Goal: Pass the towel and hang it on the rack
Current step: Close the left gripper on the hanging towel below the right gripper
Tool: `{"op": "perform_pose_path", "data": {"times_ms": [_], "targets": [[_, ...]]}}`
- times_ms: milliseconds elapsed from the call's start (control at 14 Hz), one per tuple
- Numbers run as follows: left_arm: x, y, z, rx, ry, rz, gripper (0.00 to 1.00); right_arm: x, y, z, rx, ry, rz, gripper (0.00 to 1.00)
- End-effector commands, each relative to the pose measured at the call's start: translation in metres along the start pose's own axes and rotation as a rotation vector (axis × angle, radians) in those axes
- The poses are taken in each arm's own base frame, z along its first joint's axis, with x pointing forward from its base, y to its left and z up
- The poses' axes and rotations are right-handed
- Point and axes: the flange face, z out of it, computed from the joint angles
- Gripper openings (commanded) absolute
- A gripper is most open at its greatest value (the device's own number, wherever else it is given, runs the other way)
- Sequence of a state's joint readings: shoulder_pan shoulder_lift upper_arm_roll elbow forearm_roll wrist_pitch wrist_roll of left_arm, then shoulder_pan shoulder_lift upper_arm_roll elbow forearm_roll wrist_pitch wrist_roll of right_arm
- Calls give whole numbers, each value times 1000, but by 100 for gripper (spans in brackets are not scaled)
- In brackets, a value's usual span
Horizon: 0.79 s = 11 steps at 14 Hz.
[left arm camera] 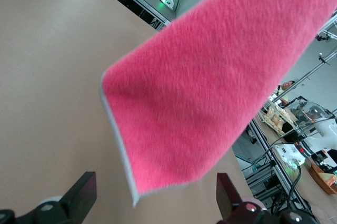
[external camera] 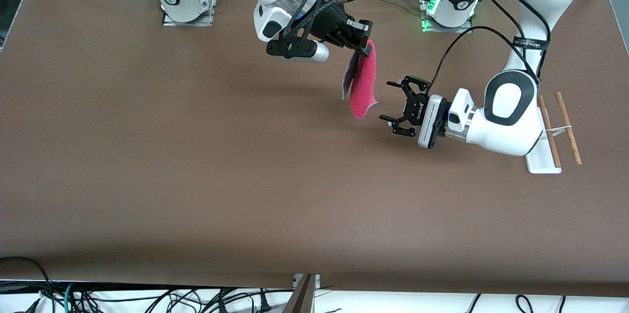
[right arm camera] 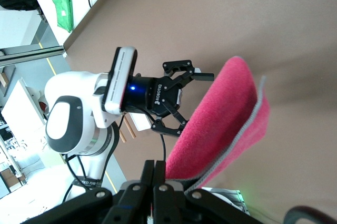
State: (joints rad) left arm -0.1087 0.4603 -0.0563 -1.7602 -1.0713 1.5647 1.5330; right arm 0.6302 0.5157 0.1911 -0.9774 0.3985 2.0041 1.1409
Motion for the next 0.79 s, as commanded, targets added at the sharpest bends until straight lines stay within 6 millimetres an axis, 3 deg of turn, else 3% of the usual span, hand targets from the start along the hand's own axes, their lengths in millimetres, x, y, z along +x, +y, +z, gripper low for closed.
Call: {"op": "perform_pose_path", "data": {"times_ms": [0, 500, 714], "targets": [[-11, -9, 3, 3, 36, 31, 100, -7, -6, -2, 25, -19, 12, 0], [-15, -27, 23, 15, 109, 28, 100, -7, -7, -2, 25, -18, 13, 0], [-27, -29, 48, -48, 104, -8, 100, -7, -6, -2, 24, -19, 14, 0]]}}
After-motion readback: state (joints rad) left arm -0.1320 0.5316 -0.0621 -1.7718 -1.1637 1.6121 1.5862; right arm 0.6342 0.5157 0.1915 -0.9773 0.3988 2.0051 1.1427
